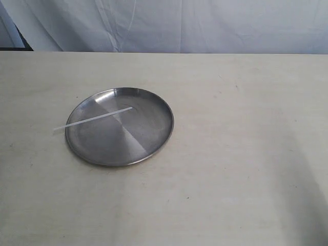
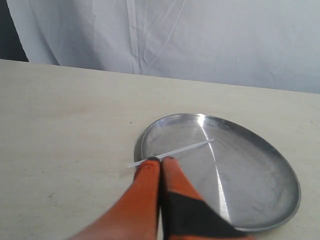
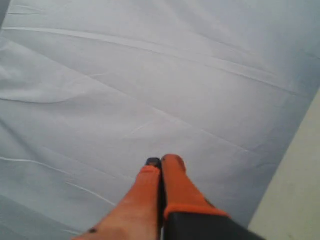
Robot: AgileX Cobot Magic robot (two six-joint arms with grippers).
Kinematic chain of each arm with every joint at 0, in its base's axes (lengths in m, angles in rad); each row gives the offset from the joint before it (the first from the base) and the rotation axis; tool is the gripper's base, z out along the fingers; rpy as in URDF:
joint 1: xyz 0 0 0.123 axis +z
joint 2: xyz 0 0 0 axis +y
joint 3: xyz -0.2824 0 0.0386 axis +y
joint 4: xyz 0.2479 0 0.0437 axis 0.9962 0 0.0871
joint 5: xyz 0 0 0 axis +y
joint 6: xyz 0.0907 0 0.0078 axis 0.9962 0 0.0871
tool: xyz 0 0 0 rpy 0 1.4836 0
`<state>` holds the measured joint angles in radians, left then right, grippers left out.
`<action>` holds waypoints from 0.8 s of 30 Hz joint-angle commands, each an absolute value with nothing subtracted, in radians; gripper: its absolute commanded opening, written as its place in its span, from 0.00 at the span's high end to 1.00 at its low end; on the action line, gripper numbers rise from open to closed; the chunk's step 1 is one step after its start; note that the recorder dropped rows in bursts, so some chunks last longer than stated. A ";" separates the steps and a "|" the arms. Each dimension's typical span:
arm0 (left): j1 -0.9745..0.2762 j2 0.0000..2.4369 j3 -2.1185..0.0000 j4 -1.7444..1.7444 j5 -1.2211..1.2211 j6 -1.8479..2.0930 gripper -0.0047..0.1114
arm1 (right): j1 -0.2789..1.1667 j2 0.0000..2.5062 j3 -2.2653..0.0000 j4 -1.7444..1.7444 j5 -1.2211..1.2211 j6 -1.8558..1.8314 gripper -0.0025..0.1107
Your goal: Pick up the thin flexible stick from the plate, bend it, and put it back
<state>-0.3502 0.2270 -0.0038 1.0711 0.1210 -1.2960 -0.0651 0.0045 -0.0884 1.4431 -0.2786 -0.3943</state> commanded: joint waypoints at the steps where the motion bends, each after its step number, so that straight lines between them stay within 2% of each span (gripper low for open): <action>1: -0.353 0.221 0.000 1.074 0.120 -1.297 0.96 | -0.070 0.000 -0.177 1.417 -0.259 -0.340 0.99; 3: -0.353 0.221 0.000 1.074 0.120 -1.297 0.96 | -0.070 0.000 -0.211 1.277 -0.259 -0.358 0.99; 6: -0.353 0.221 0.000 1.074 0.120 -1.297 0.96 | -0.070 0.055 -0.261 0.892 -0.241 -0.363 0.99; 9: -0.353 0.221 0.000 1.074 0.120 -1.297 0.96 | -0.070 0.207 -0.364 0.655 -0.101 -0.363 0.99; 14: -0.353 0.221 0.000 1.074 0.120 -1.297 0.96 | -0.068 0.664 -0.655 0.490 0.307 -0.414 0.99; 18: -0.353 0.221 0.000 1.074 0.120 -1.297 0.96 | 0.005 1.089 -0.963 0.505 0.616 -0.546 0.99; 24: -0.353 0.221 0.000 1.074 0.120 -1.297 0.96 | 0.258 1.627 -1.378 0.452 0.717 -0.672 0.99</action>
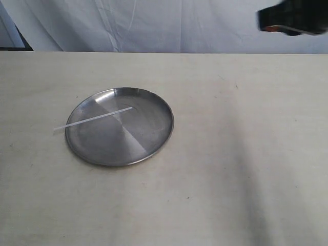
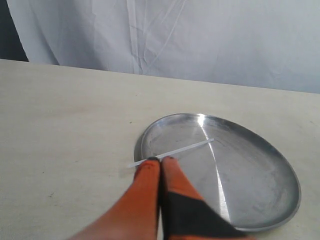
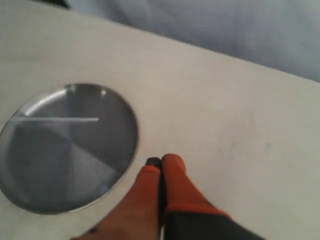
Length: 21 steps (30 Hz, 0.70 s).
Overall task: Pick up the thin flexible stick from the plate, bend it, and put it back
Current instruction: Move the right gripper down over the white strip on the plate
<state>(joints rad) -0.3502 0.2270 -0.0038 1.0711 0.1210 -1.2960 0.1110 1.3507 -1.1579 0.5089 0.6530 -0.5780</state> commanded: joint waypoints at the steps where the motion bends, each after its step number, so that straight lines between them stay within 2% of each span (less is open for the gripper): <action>1: -0.353 0.221 0.000 1.074 0.120 -1.297 0.96 | 0.293 1.707 -1.433 0.421 0.729 -0.673 0.99; 5: -0.353 0.221 0.000 1.074 0.120 -1.297 0.96 | 0.443 1.979 -1.698 0.261 0.869 -0.673 0.95; 7: -0.353 0.221 0.000 1.074 0.120 -1.297 0.96 | 0.496 2.078 -1.809 0.227 0.916 -0.673 0.86; 11: -0.353 0.221 0.000 1.074 0.120 -1.297 0.96 | 0.586 2.218 -1.933 0.175 0.925 -0.680 0.58; 12: -0.353 0.221 0.000 1.074 0.120 -1.297 0.96 | 0.600 2.241 -1.946 0.173 0.911 -0.690 0.53; 21: -0.353 0.221 0.000 1.074 0.120 -1.297 0.96 | 0.669 2.345 -1.962 0.165 0.674 -0.772 0.51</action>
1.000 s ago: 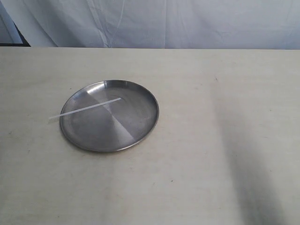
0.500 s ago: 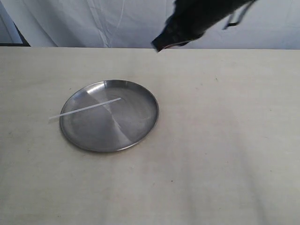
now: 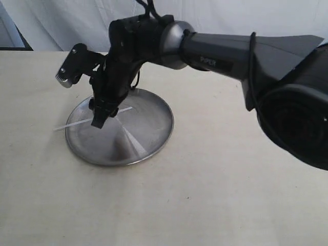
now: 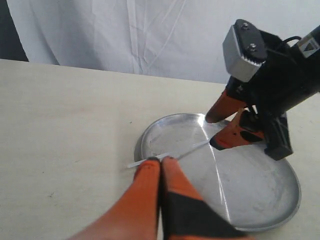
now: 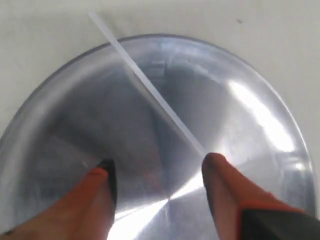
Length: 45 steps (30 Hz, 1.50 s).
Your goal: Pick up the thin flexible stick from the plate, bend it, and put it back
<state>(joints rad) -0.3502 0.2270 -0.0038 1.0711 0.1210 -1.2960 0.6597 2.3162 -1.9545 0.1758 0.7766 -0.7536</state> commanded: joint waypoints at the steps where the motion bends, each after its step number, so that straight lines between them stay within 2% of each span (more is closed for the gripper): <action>1: -0.353 0.221 0.000 1.074 0.120 -1.297 0.96 | 0.671 2.354 -1.962 0.165 0.654 -0.772 0.51; 20: -0.353 0.221 0.000 1.074 0.120 -1.297 0.96 | 0.671 2.449 -1.962 0.192 0.606 -0.794 0.52; 22: -0.353 0.221 0.000 1.074 0.120 -1.297 0.96 | 0.671 2.458 -1.962 0.192 0.606 -0.794 0.58; 27: -0.353 0.221 0.000 1.074 0.120 -1.297 0.96 | 0.671 2.467 -1.962 0.192 0.607 -0.788 0.85; 30: -0.353 0.221 0.000 1.074 0.120 -1.297 0.96 | 0.671 2.469 -1.962 0.192 0.610 -0.771 0.95; 32: -0.353 0.221 0.000 1.074 0.120 -1.297 0.96 | 0.671 2.469 -1.962 0.192 0.612 -0.764 0.98; 39: -0.353 0.221 0.000 1.074 0.120 -1.297 0.96 | 0.675 2.433 -1.962 0.192 0.635 -0.757 0.98; 45: -0.353 0.221 0.000 1.074 0.120 -1.297 0.96 | 0.690 2.378 -1.962 0.204 0.462 -0.757 0.98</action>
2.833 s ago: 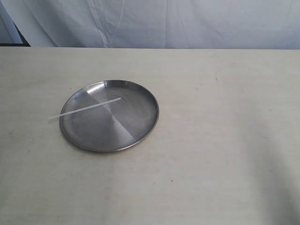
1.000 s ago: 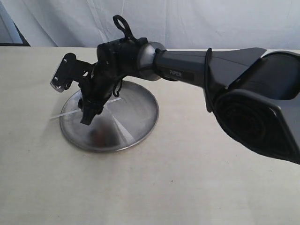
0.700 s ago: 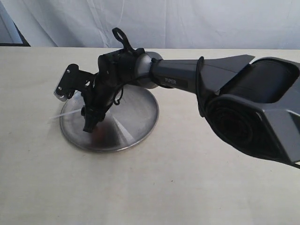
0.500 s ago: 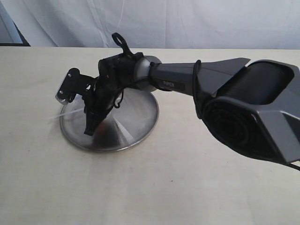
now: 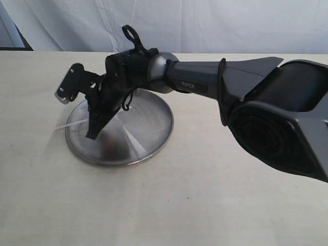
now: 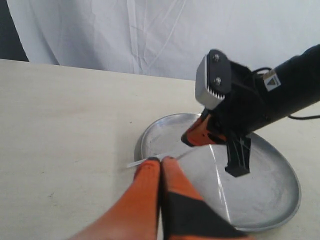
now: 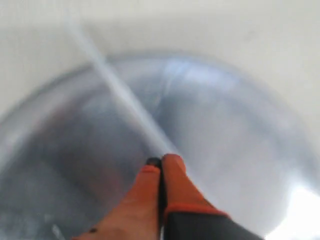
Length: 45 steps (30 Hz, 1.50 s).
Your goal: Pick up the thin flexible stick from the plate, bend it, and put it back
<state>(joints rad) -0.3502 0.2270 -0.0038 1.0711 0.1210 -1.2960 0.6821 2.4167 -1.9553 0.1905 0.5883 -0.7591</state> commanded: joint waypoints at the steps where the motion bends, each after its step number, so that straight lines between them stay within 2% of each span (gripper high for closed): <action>1: -0.353 0.221 0.000 1.074 0.120 -1.297 0.96 | 0.690 2.381 -1.962 0.228 0.433 -0.749 0.96; 5: -0.353 0.221 0.000 1.074 0.120 -1.297 0.96 | 0.692 2.420 -1.962 0.306 0.419 -0.718 0.76; 6: -0.353 0.221 0.000 1.074 0.120 -1.297 0.96 | 0.699 2.437 -1.962 0.309 0.434 -0.711 0.64; 8: -0.353 0.221 0.000 1.074 0.120 -1.297 0.96 | 0.701 2.453 -1.962 0.299 0.461 -0.711 0.54; 12: -0.353 0.221 0.000 1.074 0.120 -1.297 0.96 | 0.701 2.453 -1.962 0.245 0.499 -0.711 0.60; 23: -0.353 0.221 0.000 1.074 0.120 -1.297 0.96 | 0.699 2.520 -1.962 0.220 0.521 -0.706 0.60; 25: -0.353 0.221 0.000 1.074 0.120 -1.297 0.96 | 0.699 2.520 -1.962 0.211 0.521 -0.695 0.66; 29: -0.353 0.221 0.000 1.074 0.120 -1.297 0.96 | 0.699 2.520 -1.962 0.206 0.537 -0.663 0.87; 40: -0.353 0.221 0.000 1.074 0.120 -1.297 0.96 | 0.699 2.494 -1.962 0.206 0.591 -0.654 0.86; 45: -0.353 0.221 0.000 1.074 0.120 -1.297 0.96 | 0.699 2.451 -1.962 0.183 0.590 -0.654 0.99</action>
<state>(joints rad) -0.3502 0.2270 -0.0038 1.0711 0.1210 -1.2960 0.7021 2.4834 -1.9654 0.2064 0.5694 -0.6541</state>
